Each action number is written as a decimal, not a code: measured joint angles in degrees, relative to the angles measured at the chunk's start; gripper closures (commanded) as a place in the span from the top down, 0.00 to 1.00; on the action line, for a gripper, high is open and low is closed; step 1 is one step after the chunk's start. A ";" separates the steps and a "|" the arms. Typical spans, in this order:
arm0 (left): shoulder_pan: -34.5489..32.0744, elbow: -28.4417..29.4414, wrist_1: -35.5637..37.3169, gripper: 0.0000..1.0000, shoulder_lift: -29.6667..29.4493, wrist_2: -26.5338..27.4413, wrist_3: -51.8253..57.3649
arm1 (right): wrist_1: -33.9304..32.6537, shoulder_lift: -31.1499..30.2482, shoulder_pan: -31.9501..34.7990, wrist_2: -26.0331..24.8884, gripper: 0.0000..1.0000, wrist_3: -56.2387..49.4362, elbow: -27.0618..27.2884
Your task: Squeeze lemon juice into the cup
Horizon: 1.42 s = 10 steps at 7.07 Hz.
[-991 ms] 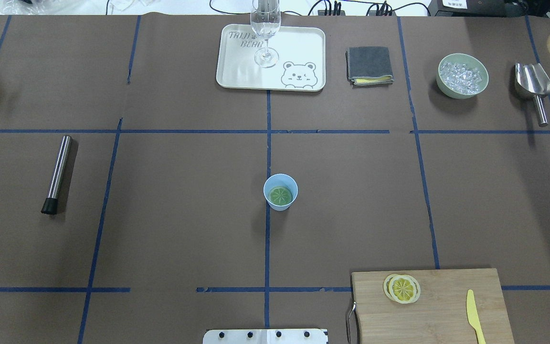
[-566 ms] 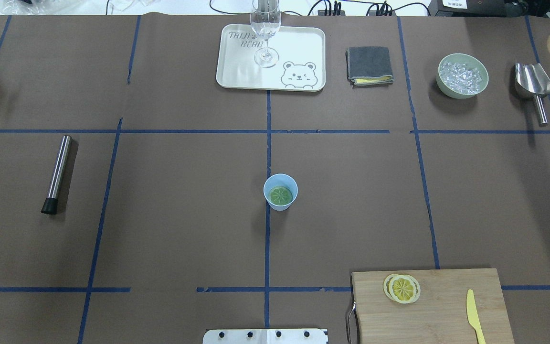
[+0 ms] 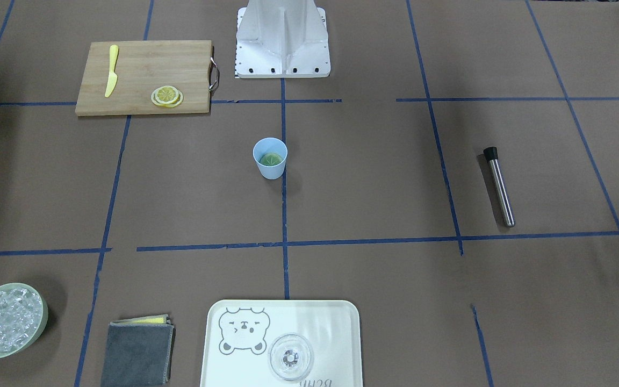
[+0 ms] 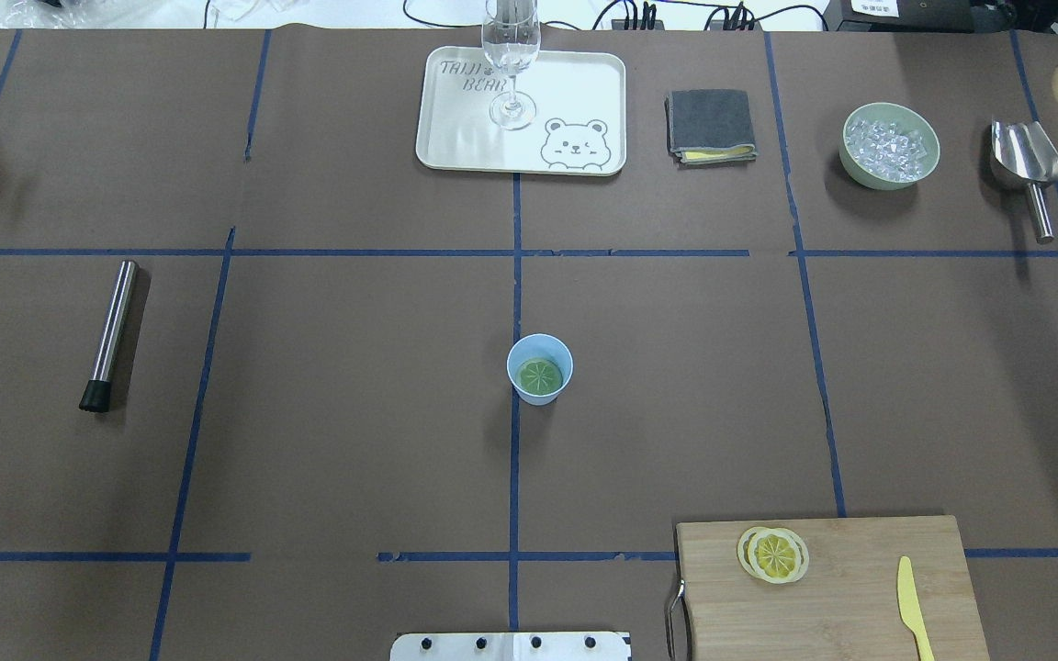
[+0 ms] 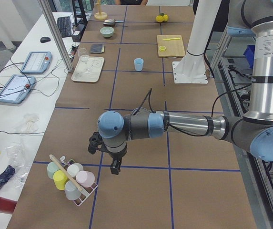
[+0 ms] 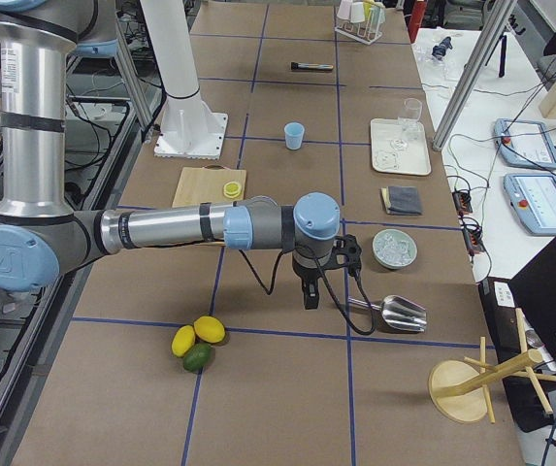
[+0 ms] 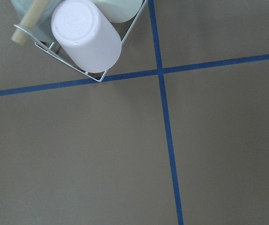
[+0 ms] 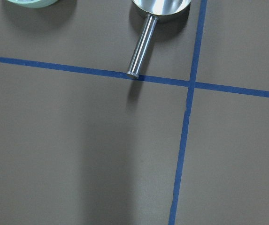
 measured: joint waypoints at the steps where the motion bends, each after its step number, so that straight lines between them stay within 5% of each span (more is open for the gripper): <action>1: 0.32 -0.02 -0.05 1.00 -0.34 2.21 0.12 | -0.02 -0.09 -0.63 -0.69 1.00 -0.04 0.46; 10: 0.67 2.70 -3.55 1.00 -0.10 3.15 0.08 | 0.20 -0.96 -1.89 -3.15 1.00 -0.71 0.38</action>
